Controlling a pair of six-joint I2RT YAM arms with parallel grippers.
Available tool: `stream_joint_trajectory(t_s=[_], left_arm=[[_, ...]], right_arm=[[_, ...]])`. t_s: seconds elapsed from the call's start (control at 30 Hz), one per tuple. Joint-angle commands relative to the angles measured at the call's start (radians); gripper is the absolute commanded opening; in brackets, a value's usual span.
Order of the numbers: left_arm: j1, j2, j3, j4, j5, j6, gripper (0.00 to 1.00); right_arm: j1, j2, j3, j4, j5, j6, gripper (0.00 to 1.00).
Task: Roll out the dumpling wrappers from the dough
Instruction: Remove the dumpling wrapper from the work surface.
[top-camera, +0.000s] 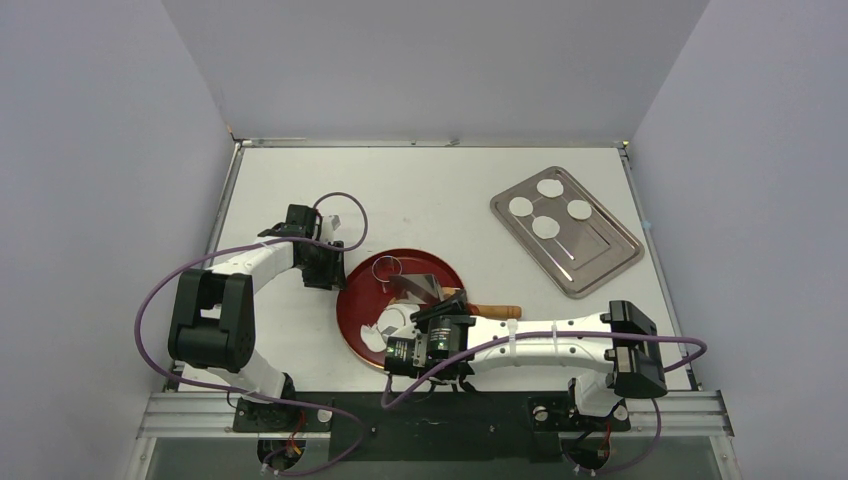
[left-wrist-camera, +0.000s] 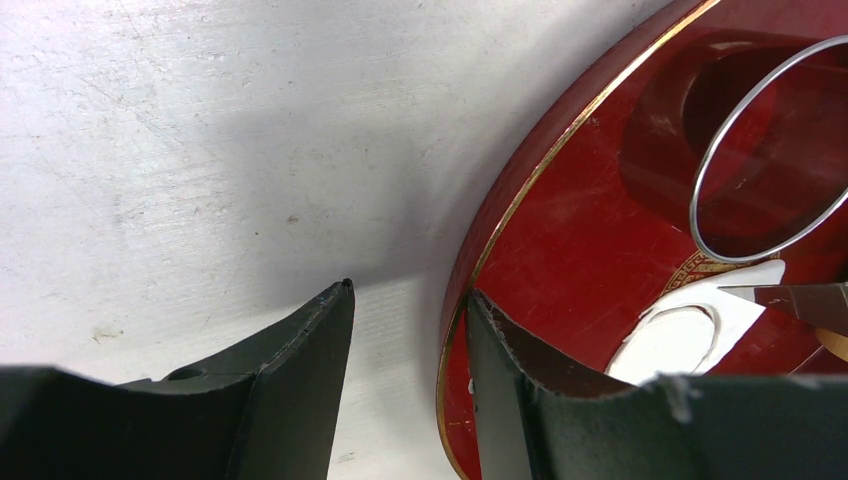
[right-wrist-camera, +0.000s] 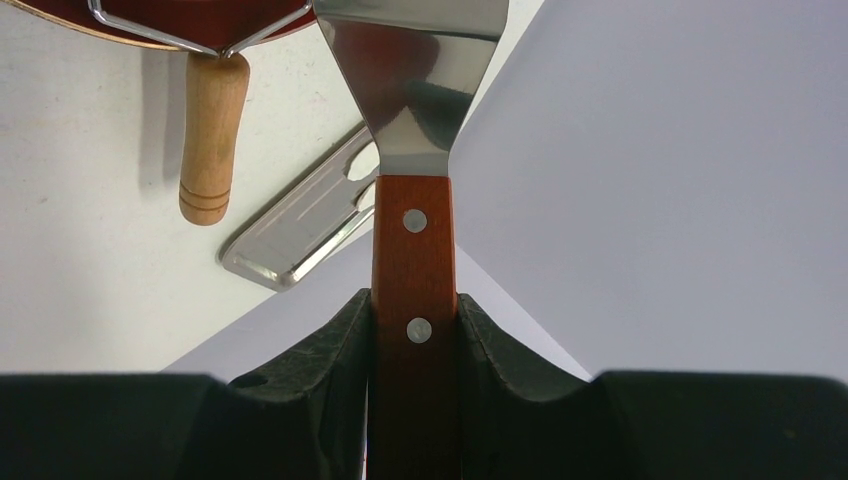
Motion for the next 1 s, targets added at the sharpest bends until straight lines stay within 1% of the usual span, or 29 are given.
stream_joint_trajectory(t_s=[0.0, 0.17, 0.27, 0.43, 0.53, 0.67, 0.8, 0.97], left_arm=[[0.003, -0.036, 0.023, 0.031, -0.014, 0.008, 0.42], [0.004, -0.043, 0.027, 0.028, -0.013, 0.006, 0.42], [0.003, -0.047, 0.025, 0.030, -0.014, 0.006, 0.42], [0.003, -0.046, 0.020, 0.035, -0.011, 0.005, 0.42], [0.004, -0.046, 0.021, 0.034, -0.012, 0.005, 0.42], [0.004, -0.050, 0.020, 0.034, -0.011, 0.004, 0.42], [0.007, -0.054, 0.019, 0.038, -0.013, 0.004, 0.42], [0.010, -0.057, 0.024, 0.032, -0.013, 0.004, 0.42]], right_arm=[[0.004, -0.053, 0.006, -0.021, 0.078, 0.036, 0.00], [-0.004, -0.061, 0.065, -0.049, 0.037, 0.128, 0.00], [-0.004, -0.065, 0.107, -0.096, 0.004, 0.196, 0.00], [-0.001, -0.052, 0.204, -0.202, -0.069, 0.402, 0.00], [-0.002, -0.031, 0.268, -0.267, -0.139, 0.530, 0.00], [0.030, -0.045, 0.310, -0.254, -0.157, 0.578, 0.00], [-0.018, -0.034, 0.392, -0.269, -0.225, 0.647, 0.00], [-0.041, -0.060, 0.384, -0.269, -0.321, 0.737, 0.00]])
